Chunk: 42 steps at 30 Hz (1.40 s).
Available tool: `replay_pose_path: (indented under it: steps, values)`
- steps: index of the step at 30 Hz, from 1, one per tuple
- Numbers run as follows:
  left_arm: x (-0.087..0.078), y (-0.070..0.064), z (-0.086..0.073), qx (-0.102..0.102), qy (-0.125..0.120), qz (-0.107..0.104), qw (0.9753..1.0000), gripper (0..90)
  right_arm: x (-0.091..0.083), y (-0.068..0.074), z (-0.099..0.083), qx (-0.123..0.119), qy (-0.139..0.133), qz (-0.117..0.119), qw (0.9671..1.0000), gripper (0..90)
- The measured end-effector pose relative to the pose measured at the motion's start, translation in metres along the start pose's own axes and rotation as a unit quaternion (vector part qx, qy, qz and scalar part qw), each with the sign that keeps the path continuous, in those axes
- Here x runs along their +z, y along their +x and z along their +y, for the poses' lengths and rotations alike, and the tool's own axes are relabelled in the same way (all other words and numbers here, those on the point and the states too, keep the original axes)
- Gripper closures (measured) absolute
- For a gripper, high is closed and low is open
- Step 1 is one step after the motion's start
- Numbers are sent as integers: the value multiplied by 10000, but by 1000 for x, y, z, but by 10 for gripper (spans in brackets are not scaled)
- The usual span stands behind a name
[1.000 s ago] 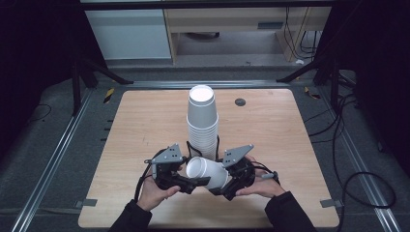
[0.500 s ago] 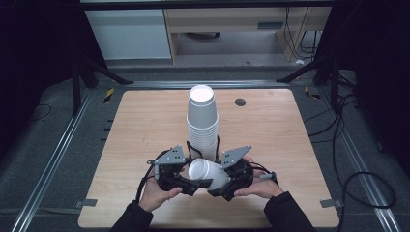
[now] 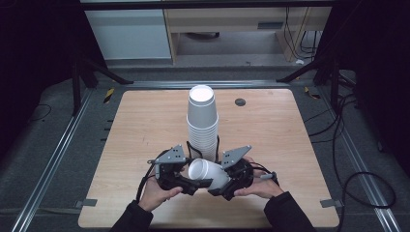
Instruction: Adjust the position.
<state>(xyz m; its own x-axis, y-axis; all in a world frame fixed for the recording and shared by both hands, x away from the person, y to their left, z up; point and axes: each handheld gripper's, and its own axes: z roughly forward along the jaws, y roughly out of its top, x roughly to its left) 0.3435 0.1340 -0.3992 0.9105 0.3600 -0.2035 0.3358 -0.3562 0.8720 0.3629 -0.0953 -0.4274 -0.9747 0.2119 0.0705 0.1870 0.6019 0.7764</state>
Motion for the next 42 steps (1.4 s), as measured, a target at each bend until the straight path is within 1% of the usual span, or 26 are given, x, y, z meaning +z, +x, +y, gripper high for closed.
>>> replay_pose_path:
  steps: [3, 6, 9, 11, 12, 15, 17, 20, 22, 25, 28, 30, 33, 36, 38, 39, 42]
  values:
    - [1, -1, 0, 19, 40, 23, 10000, 183, 0, 0, 0, 10, 32, -8, 10000, 105]
    - [-1, -1, 1, 23, 11, 50, 10000, 168, -2, -2, -1, 7, 63, -51, 10000, 105]
    - [-7, 1, 2, 10, 35, 103, 9999, 154, -4, -3, -1, -24, 128, -102, 9999, 106]
    - [-13, 2, 3, 16, 16, 163, 9999, 148, -7, -4, -1, -55, 183, -166, 9997, 105]
    - [-16, 3, 4, -9, 20, 158, 9999, 148, -8, -4, 0, -58, 195, -194, 9996, 105]
    - [-24, 7, 4, -8, 82, 230, 9997, 137, -13, -6, 2, -135, 274, -319, 9990, 105]
    - [-28, 11, 2, -47, 81, 264, 9996, 137, -16, -7, 2, -203, 332, -372, 9985, 105]
    - [-31, 15, 0, -115, 82, 197, 9997, 137, -19, -10, 3, -254, 477, -495, 9973, 105]
    - [-31, 16, -2, -122, 111, 216, 9996, 136, -20, -12, 4, -285, 514, -532, 9969, 105]
    - [-30, 18, -6, -104, 226, 280, 9993, 135, -22, -13, 6, -350, 589, -596, 9959, 105]
    - [-29, 19, -10, -80, 284, 247, 9993, 133, -22, -15, 9, -452, 710, -656, 9943, 105]
    - [-27, 20, -11, -72, 309, 255, 9992, 133, -22, -16, 11, -489, 752, -648, 9939, 105]
    - [-24, 21, -12, -83, 362, 221, 9991, 129, -19, -16, 14, -577, 867, -680, 9922, 105]
    - [-20, 20, -14, -79, 360, 174, 9992, 127, -15, -15, 16, -647, 963, -671, 9910, 104]
    - [-16, 19, -13, -48, 401, 191, 9990, 126, -11, -14, 17, -667, 1021, -658, 9903, 104]
    - [-14, 19, -13, -44, 412, 182, 9990, 126, -10, -14, 17, -702, 1061, -627, 9899, 104]
    - [-10, 17, -12, -18, 448, 148, 9989, 126, -7, -13, 18, -735, 1126, -635, 9889, 104]
